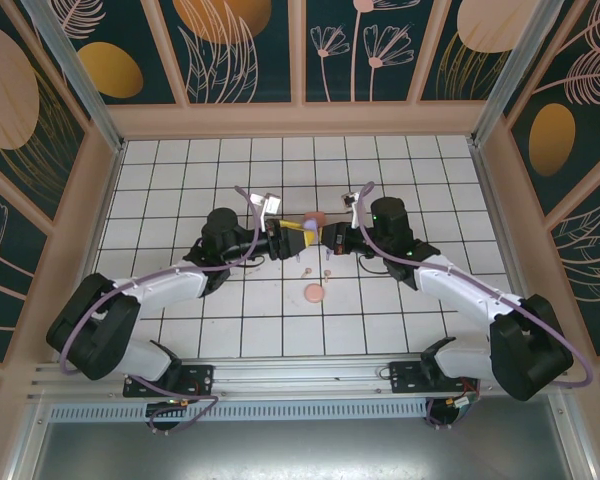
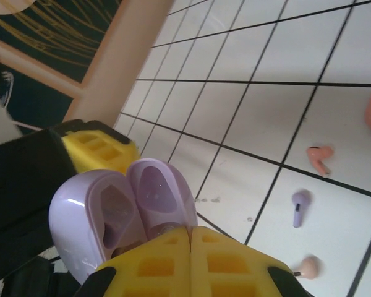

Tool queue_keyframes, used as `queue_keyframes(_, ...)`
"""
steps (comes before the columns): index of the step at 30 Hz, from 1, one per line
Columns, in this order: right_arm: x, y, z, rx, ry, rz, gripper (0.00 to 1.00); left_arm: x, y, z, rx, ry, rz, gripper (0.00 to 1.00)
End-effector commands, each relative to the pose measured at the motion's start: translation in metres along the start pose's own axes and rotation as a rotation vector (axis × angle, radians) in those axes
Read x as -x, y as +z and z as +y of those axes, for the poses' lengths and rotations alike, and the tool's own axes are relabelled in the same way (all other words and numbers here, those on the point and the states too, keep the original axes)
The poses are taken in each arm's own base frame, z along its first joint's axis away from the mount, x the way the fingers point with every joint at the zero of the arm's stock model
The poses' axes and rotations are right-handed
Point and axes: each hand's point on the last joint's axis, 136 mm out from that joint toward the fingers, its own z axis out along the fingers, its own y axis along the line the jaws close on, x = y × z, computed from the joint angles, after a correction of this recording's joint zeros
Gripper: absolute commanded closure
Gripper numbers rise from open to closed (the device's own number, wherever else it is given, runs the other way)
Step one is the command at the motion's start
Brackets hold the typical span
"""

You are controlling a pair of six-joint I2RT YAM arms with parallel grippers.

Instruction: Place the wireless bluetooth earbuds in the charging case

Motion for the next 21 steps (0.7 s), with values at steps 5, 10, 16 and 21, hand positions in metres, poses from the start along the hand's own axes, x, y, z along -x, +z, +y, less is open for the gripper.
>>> queue_keyframes(5, 0.010, -0.010, -0.008, -0.130, -0.079, 0.005, 1.00, 0.023, -0.016, 0.002, 0.181, 0.178, -0.031, 0.12)
queue_keyframes(10, 0.014, -0.013, -0.013, -0.200, -0.202, 0.045, 1.00, 0.023, -0.015, -0.003, 0.235, 0.309, 0.139, 0.07)
queue_keyframes(16, 0.022, -0.018, -0.021, -0.285, -0.360, 0.080, 1.00, 0.017, -0.009, 0.000, 0.254, 0.390, 0.362, 0.08)
queue_keyframes(21, 0.024, -0.020, -0.019, -0.283, -0.442, 0.079, 1.00, 0.014, -0.003, 0.001, 0.217, 0.403, 0.475, 0.24)
